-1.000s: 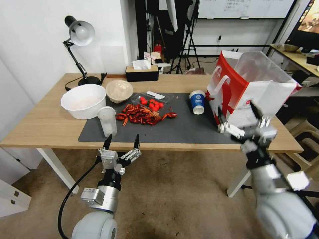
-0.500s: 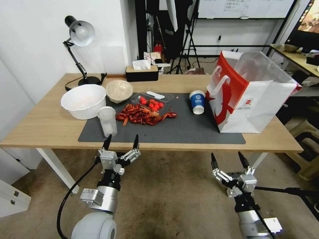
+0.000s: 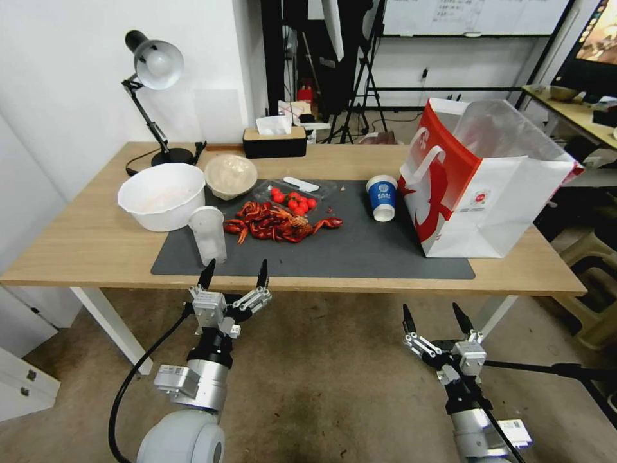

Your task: Pick up the trash from the table and place it into the takeout bag.

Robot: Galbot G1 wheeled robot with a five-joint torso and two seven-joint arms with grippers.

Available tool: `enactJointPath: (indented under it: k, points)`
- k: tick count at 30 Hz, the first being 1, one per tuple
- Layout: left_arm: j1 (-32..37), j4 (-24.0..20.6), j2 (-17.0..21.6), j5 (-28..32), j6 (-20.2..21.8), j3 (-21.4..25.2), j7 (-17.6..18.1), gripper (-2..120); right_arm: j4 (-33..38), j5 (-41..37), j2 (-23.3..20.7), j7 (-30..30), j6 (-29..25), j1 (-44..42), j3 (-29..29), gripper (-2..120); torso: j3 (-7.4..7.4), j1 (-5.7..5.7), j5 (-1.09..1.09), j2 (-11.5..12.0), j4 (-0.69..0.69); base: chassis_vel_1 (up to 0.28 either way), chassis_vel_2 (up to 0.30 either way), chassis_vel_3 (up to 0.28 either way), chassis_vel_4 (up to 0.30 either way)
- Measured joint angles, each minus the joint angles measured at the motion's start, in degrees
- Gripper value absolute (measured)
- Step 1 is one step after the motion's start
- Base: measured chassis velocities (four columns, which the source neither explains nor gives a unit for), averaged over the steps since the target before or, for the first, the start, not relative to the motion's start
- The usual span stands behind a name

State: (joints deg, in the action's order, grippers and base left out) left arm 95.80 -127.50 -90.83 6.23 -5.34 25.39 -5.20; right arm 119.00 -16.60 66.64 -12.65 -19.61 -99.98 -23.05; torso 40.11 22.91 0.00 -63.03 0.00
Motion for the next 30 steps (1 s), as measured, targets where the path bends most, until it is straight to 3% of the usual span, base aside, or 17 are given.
enactJointPath:
  k: [8,12,20,30]
  points:
    - [-0.6,0.5,0.0,-0.1,0.0,-0.6,-0.1,100,3.2,-6.1,-3.3,-7.6,10.7,10.7,3.3,100,0.00,0.00,0.00,0.0,0.01,0.000,0.000,0.000,0.000]
    - [-0.9,0.7,0.0,-0.2,0.1,-1.0,-0.2,100,3.2,-9.3,-4.5,-9.1,13.4,14.2,4.2,100,0.00,0.00,0.00,0.0,0.00,0.000,0.000,0.000,0.000]
    - [-1.1,1.3,-0.6,-0.8,0.2,-1.1,-0.4,100,-1.9,-20.4,-8.5,-11.6,19.2,30.1,11.0,100,0.01,0.00,0.00,0.0,0.00,0.000,0.000,0.000,0.000]
    - [-1.3,2.0,-1.3,-1.6,0.2,-1.2,-0.4,100,-11.5,-24.7,-7.3,-19.2,24.8,48.0,22.0,100,0.01,0.01,0.00,0.0,0.01,0.000,0.000,0.000,0.000]
